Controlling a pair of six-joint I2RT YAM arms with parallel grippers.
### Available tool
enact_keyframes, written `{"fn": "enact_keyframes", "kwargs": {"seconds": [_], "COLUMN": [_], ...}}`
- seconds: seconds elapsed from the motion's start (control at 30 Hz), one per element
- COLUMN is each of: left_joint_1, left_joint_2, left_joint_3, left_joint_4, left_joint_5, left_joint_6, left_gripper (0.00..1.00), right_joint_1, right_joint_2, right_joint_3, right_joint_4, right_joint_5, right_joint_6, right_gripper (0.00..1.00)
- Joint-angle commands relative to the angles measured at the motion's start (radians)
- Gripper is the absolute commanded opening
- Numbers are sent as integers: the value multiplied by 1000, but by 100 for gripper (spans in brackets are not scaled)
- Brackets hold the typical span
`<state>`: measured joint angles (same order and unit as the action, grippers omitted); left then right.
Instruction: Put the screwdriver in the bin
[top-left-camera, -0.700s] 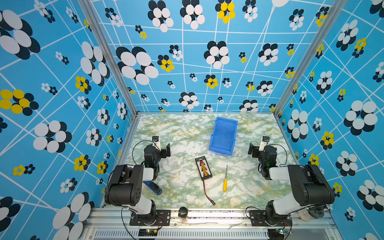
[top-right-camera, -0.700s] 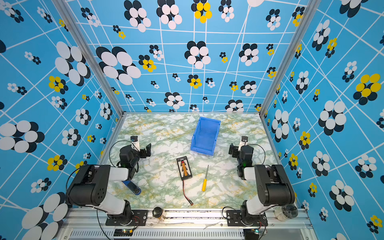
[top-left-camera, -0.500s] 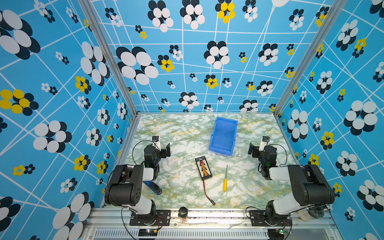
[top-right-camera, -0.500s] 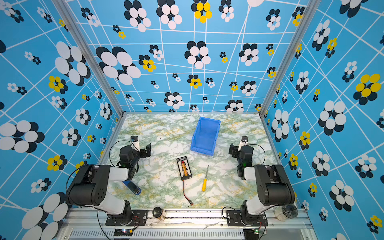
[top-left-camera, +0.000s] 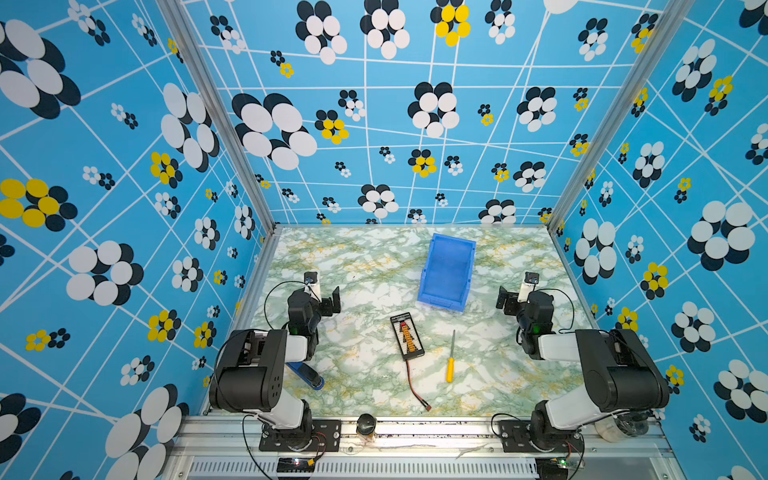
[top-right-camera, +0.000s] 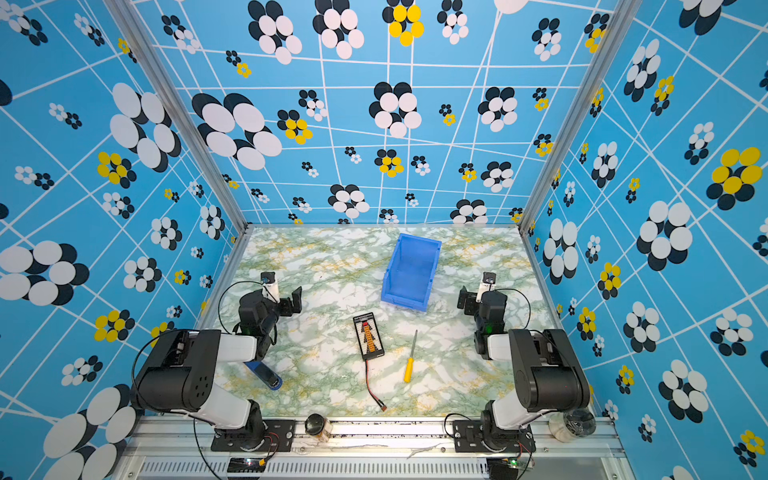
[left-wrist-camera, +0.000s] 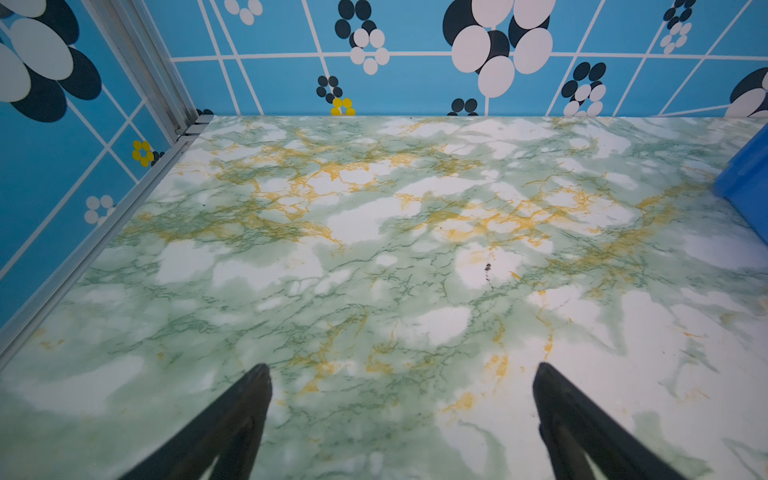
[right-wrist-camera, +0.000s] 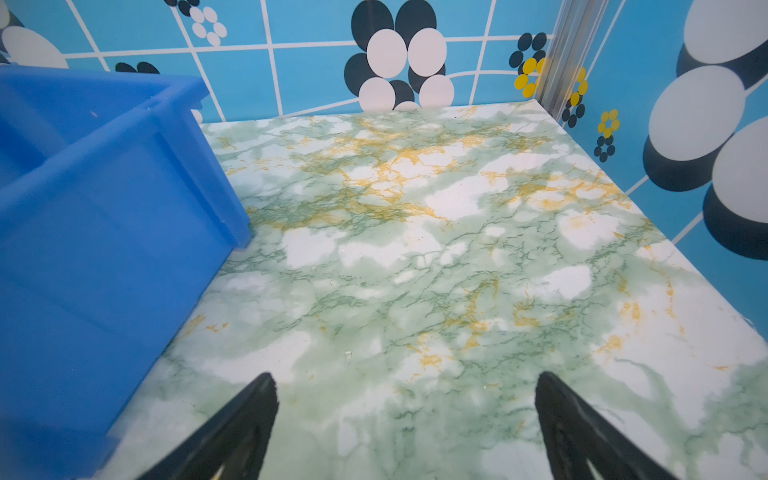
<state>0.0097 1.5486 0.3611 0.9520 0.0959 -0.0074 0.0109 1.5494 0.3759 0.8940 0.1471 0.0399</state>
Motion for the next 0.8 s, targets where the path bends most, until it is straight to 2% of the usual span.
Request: {"fn": "enact_keyframes", "kwargs": {"seconds": [0.0, 0.6, 0.7, 0.77], "left_joint_1": [10, 9, 7, 9], "left_joint_2": [1, 4, 4, 3], "left_joint_3": [-13, -13, -9, -38], "left_joint_4": [33, 37, 30, 82], "left_joint_5": [-8, -1, 156, 180], "left_joint_6": [-12, -9, 47, 55], "left_gripper": [99, 99, 99, 99], "right_joint_1": [6, 5, 6, 6], "right_joint_2": [-7, -6, -5, -8], "right_joint_3": [15, 13, 18, 15], "right_joint_4": [-10, -7, -10, -10], "right_joint_5": [9, 10, 9, 18], "right_joint_6": [-9, -6, -5, -5], "right_gripper": [99, 99, 99, 99]}}
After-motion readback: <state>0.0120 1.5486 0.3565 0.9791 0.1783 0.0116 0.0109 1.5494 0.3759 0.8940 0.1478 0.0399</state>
